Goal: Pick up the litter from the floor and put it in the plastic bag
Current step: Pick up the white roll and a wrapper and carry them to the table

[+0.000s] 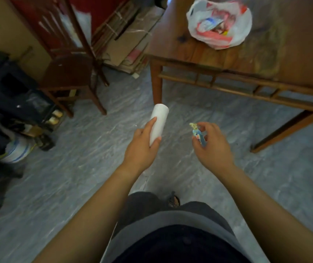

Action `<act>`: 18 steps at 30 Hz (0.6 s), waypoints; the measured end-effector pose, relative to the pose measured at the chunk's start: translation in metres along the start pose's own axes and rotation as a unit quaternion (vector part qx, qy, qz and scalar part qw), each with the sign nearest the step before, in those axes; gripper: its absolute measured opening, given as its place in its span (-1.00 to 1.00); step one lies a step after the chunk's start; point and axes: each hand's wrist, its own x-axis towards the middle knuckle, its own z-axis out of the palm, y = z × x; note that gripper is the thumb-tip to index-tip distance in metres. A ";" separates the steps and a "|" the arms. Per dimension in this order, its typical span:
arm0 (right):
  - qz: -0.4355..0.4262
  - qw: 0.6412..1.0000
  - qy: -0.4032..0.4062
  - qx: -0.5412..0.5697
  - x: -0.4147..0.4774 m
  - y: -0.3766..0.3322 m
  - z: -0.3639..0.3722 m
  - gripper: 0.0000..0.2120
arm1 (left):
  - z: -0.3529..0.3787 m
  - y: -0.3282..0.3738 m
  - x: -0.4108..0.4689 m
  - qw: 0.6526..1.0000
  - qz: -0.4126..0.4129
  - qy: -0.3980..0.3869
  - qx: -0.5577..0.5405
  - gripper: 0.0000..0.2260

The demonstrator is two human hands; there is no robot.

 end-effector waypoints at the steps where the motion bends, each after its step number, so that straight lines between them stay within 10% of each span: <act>1: 0.012 1.000 0.005 0.002 0.014 0.006 -0.005 -0.70 | 0.006 0.008 0.018 1.000 0.007 -0.003 -0.002 -0.50; 18: 0.033 0.993 0.105 -0.036 0.375 0.070 -0.076 -0.70 | 0.052 0.123 0.406 0.994 0.080 -0.074 -0.031 -0.52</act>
